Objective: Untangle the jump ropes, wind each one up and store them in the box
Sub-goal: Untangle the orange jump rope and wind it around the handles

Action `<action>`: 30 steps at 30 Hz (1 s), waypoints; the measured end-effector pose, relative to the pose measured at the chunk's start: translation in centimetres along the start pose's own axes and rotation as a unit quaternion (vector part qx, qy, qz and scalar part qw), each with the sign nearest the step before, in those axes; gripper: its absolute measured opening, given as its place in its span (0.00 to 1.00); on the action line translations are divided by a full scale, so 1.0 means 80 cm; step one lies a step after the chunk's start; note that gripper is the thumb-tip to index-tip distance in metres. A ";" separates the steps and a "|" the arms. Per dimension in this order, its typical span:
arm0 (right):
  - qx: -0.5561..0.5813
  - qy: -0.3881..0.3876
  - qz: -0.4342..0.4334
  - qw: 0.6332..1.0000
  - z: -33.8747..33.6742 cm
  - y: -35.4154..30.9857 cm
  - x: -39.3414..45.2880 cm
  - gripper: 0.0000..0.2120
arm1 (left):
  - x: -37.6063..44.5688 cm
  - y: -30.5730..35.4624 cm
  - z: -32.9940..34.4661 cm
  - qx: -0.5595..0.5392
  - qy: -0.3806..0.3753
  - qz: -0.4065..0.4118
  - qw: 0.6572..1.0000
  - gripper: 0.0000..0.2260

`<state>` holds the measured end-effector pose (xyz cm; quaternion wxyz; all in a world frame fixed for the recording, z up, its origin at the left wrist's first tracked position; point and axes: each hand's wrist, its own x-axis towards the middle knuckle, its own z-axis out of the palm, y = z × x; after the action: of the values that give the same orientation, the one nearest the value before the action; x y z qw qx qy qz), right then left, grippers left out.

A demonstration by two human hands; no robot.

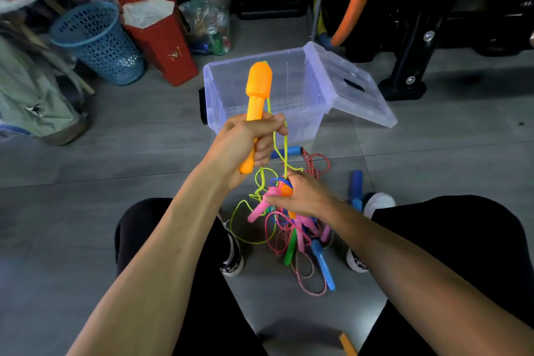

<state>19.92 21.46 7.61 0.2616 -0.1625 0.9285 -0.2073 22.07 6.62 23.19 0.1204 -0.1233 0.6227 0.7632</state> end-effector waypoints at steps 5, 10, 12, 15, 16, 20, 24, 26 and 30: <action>-0.019 0.046 0.008 0.999 -0.007 0.000 0.018 0.12 | 0.000 -0.001 -0.014 -0.011 0.030 -0.002 0.999 0.10; 0.093 0.075 -0.017 0.993 -0.019 0.014 0.010 0.10 | 0.000 0.001 -0.026 -0.055 0.080 0.003 0.995 0.10; 0.103 0.070 -0.029 0.992 -0.025 0.017 0.000 0.12 | 0.003 0.001 -0.033 -0.078 0.111 -0.001 0.991 0.09; 0.044 0.072 -0.021 0.996 -0.033 0.021 -0.013 0.17 | 0.009 -0.001 -0.042 -0.087 0.153 -0.026 0.984 0.09; -0.001 0.077 -0.023 0.997 -0.035 0.025 -0.015 0.18 | 0.012 -0.002 -0.043 -0.086 0.164 -0.034 0.982 0.09; -0.132 0.097 -0.040 0.986 -0.042 0.040 -0.021 0.17 | 0.018 -0.005 -0.040 -0.089 0.184 -0.047 0.978 0.08; -0.204 0.111 -0.075 0.970 -0.042 0.047 -0.033 0.14 | 0.023 -0.007 -0.033 -0.084 0.188 -0.052 0.977 0.08; -0.167 0.156 -0.082 0.970 -0.041 0.049 -0.036 0.16 | 0.026 -0.008 -0.032 -0.083 0.196 -0.060 0.975 0.08; -0.110 0.167 -0.013 0.980 -0.042 0.059 -0.030 0.19 | 0.028 -0.012 -0.023 -0.068 0.177 -0.075 0.979 0.09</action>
<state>19.13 27.54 9.01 0.0811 -0.1649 0.9741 -0.1318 20.36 5.08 21.19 0.0567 -0.3104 0.5702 0.7585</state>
